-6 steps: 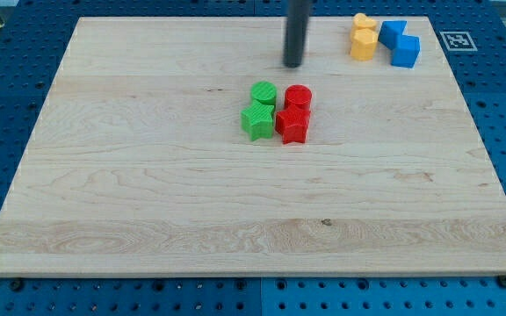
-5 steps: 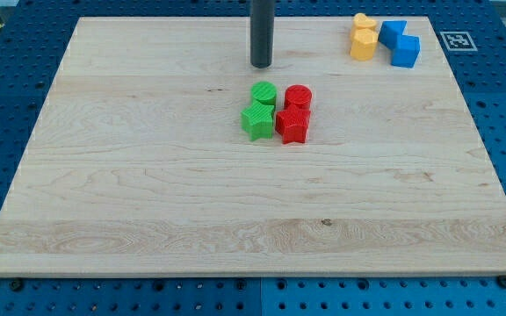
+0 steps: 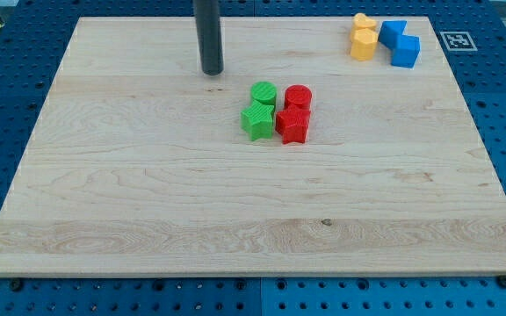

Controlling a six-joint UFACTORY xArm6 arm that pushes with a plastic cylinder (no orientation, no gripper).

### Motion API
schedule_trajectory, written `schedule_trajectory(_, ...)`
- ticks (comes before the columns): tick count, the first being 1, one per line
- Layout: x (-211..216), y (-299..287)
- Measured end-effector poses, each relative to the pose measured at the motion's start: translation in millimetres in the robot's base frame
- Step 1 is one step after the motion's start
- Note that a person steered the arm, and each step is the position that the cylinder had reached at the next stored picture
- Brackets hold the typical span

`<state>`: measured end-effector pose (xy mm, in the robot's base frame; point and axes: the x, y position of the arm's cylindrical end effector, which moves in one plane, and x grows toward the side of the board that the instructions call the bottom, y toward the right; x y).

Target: Move arm towards left side of the board

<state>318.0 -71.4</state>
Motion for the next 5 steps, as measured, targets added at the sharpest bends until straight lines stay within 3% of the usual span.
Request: schedule_trajectory(5, 6, -40)
